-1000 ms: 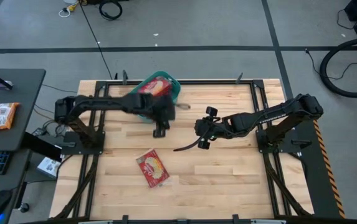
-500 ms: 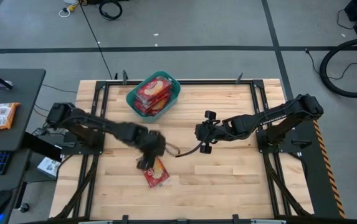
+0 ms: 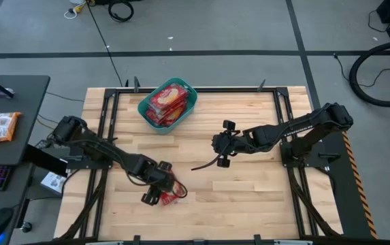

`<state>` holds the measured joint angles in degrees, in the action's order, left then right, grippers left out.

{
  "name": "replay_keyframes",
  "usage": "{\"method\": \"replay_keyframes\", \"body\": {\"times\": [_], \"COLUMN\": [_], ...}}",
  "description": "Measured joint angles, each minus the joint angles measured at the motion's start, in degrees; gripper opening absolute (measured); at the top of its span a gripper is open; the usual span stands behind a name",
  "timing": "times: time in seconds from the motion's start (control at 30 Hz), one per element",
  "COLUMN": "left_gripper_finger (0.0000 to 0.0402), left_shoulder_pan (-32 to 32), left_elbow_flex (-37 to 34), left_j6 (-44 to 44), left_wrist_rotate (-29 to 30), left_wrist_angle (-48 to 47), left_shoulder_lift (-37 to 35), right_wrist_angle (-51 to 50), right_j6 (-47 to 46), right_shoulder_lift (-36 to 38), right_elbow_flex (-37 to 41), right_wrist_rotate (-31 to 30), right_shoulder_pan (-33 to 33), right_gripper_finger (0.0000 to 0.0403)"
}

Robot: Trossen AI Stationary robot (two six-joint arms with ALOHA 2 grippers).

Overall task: Sort popcorn bags into baskets
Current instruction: Put the red popcorn bag into the green bin

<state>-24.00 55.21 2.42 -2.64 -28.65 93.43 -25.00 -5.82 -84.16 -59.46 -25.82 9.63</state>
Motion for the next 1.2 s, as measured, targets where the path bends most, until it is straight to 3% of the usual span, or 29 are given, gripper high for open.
{"method": "replay_keyframes", "body": {"times": [0.27, 0.6, 0.7, 1.0, 1.2], "left_gripper_finger": [0.0187, 0.0187, 0.0187, 0.0187, 0.0191], "left_shoulder_pan": [3.25, 10.75, 12.31, 10.32, 8.53], "left_elbow_flex": [-0.07, -0.12, 0.49, 1.4, 1.41], "left_j6": [-3.99, -13.38, -13.38, -15.24, -17.76], "left_wrist_rotate": [0.52, 19.91, 23.44, 22.02, 22.43], "left_wrist_angle": [2.81, 23.45, 23.8, 19.3, 16.14], "left_shoulder_lift": [6.2, 11.58, 11.31, 4.77, 5.71], "right_wrist_angle": [0.94, 1.35, 0.94, 0.85, 1.23], "right_j6": [0.0, 0.0, 0.02, 0.94, 0.54], "right_shoulder_lift": [0.0, 0.0, 0.0, 0.0, 0.0], "right_elbow_flex": [0.0, 0.0, 0.0, 0.0, 0.0], "right_wrist_rotate": [0.38, 3.43, 3.26, 1.43, 1.33], "right_shoulder_pan": [0.02, 0.66, 1.46, 3.54, 3.54], "right_gripper_finger": [0.0084, 0.0084, 0.0084, 0.0084, 0.0084]}}
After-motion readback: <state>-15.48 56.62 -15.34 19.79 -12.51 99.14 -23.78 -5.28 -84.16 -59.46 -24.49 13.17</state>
